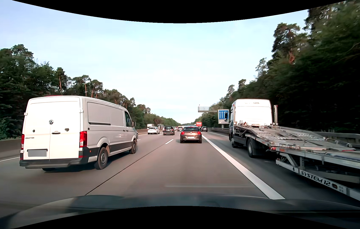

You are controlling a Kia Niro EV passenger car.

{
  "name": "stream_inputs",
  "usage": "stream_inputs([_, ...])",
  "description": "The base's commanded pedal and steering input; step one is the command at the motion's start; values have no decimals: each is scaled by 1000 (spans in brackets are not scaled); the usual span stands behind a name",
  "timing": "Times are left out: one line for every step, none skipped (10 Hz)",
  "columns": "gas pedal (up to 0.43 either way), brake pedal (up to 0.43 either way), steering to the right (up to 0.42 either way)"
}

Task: Follow the waypoints while adhering to traffic rules and regulations

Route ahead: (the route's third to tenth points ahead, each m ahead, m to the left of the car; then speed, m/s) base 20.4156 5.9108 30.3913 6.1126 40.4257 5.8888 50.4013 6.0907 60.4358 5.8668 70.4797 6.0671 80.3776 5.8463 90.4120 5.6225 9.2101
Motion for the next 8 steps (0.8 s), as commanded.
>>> stream_inputs([0,67,-4])
stream_inputs([0,67,-4])
stream_inputs([0,67,-4])
stream_inputs([0,67,-4])
stream_inputs([0,67,-4])
stream_inputs([0,61,-4])
stream_inputs([0,49,-3])
stream_inputs([0,43,-3])
